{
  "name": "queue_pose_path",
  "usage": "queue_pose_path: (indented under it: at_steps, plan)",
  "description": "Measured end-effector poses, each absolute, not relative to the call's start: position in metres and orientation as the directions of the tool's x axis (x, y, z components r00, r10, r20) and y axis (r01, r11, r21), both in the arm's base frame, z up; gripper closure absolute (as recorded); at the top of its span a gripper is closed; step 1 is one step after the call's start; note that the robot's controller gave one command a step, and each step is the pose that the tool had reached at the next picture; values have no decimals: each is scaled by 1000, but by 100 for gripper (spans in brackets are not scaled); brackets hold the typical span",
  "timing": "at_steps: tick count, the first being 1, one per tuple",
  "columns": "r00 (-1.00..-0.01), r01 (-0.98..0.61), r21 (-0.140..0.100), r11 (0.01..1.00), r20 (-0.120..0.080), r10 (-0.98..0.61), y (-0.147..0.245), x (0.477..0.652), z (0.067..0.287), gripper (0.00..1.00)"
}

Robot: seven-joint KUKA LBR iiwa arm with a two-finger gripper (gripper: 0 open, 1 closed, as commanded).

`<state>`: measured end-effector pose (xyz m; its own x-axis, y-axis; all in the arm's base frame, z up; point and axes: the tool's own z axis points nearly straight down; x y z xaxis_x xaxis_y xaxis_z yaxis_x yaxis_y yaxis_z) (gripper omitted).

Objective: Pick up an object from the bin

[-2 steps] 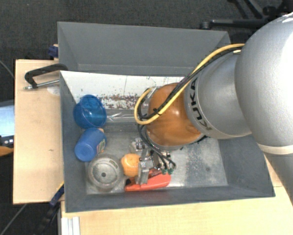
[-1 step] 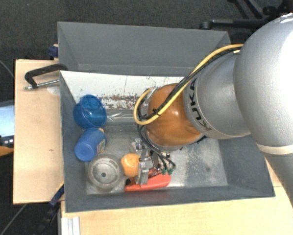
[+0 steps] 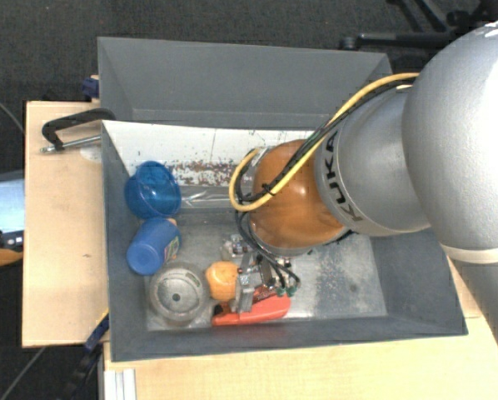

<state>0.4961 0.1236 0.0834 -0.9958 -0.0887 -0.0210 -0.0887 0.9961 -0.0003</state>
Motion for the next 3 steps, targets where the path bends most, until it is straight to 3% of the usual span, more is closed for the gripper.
queue_pose_path:
  at_steps: [1,3]
  plan:
    - [-996,-89,0,996,-18,-89,124,495,109,100]
    - [-996,-89,1,996,-16,-89,124,494,136,100]
